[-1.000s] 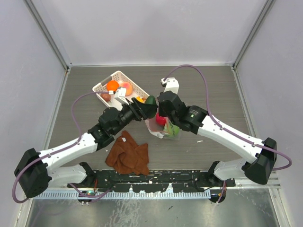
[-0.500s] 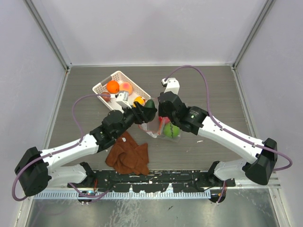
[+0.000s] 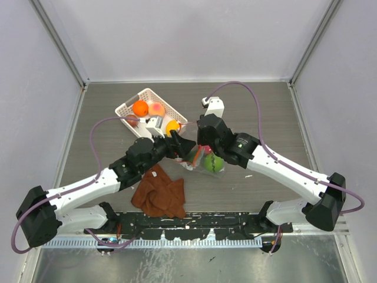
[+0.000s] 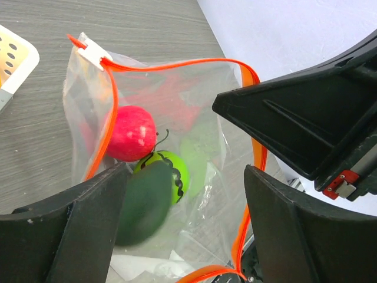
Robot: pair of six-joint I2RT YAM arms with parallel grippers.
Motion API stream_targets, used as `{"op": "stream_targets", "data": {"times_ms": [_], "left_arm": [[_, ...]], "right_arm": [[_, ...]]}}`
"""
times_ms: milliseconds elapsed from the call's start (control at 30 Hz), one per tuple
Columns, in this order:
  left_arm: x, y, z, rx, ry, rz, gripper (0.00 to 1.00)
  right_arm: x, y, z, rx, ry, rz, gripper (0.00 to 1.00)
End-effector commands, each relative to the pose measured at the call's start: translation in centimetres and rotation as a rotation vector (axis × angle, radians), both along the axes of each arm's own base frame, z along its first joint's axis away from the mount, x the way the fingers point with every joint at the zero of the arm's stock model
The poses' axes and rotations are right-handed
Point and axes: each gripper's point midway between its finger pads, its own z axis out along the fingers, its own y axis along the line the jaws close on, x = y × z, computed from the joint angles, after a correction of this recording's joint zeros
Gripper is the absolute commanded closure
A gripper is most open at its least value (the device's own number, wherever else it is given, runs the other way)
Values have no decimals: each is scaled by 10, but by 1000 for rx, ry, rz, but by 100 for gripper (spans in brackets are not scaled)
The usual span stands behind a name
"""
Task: Place the food in the zip-top bag and seal the zipper
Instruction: Place the fake fruit in the zipper food storage bag.
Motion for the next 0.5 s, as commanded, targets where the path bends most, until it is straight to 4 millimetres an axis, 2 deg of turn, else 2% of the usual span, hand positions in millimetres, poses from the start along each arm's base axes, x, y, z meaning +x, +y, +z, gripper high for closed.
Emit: {"op": "stream_targets", "data": {"times_ms": [0, 200, 467], "left_arm": [[-4, -3, 37, -40, -67, -27, 18], [-5, 3, 45, -18, -71, -20, 13], [-4, 24, 58, 112, -82, 28, 6]], "right_arm": [[3, 0, 29, 79, -72, -26, 100], [3, -5, 27, 68, -78, -40, 100], [3, -27, 26, 12, -98, -110, 100]]}}
